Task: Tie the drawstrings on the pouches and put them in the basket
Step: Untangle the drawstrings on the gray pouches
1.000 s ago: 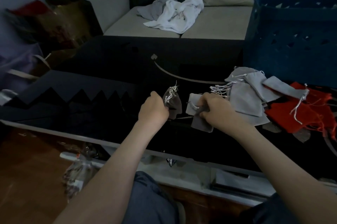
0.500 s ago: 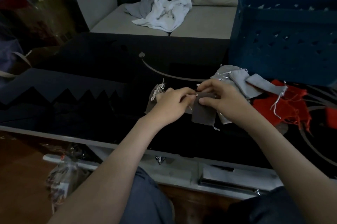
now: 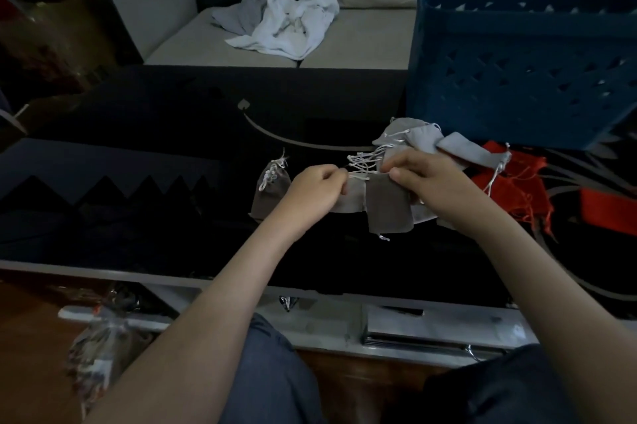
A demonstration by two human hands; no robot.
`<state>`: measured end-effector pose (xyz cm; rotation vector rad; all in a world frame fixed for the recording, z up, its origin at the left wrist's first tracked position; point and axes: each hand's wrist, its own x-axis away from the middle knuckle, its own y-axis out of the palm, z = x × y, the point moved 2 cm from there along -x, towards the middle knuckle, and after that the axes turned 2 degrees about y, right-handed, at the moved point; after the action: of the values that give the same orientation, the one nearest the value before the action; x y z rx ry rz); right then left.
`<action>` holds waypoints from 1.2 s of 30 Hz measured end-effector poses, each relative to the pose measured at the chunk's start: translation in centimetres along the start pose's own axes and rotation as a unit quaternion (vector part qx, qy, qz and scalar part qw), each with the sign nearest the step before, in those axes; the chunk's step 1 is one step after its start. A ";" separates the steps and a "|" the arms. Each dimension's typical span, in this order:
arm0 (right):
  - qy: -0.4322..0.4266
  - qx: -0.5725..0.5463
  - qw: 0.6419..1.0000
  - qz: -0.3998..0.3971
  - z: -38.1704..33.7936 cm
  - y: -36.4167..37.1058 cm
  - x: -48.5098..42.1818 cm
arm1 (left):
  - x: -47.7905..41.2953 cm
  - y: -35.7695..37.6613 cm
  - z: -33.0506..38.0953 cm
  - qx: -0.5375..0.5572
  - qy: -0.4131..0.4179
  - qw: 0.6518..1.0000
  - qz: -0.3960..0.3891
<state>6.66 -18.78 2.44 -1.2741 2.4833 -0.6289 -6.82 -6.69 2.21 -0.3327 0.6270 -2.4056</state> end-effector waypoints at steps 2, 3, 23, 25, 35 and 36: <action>-0.004 0.017 1.000 0.001 -0.3 0.2 -0.1 | -0.1 -0.1 -0.1 0.022 -0.016 0.999 0.030; -0.001 0.015 1.000 0.001 -0.5 0.4 -0.2 | -0.2 -0.3 -0.2 0.035 -0.029 0.998 0.040; -0.009 0.101 0.993 -0.053 -1.0 1.4 -0.5 | 0.3 -1.4 0.4 0.436 -0.163 0.882 0.075; -0.012 0.109 0.993 -0.045 -1.0 1.4 -0.5 | 0.4 -1.9 0.6 0.463 -0.145 0.871 0.077; -0.005 0.060 0.998 -0.007 -1.2 0.8 -0.1 | 1.1 -2.6 0.4 0.471 -0.069 0.870 0.128; -0.003 0.056 0.998 0.002 -1.3 0.5 0.1 | 1.1 -2.8 0.2 0.464 -0.068 0.872 0.140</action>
<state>5.73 -18.30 3.34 -1.2266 2.4083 -0.7495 -9.00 -5.56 3.92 0.0155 -0.5367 -2.0865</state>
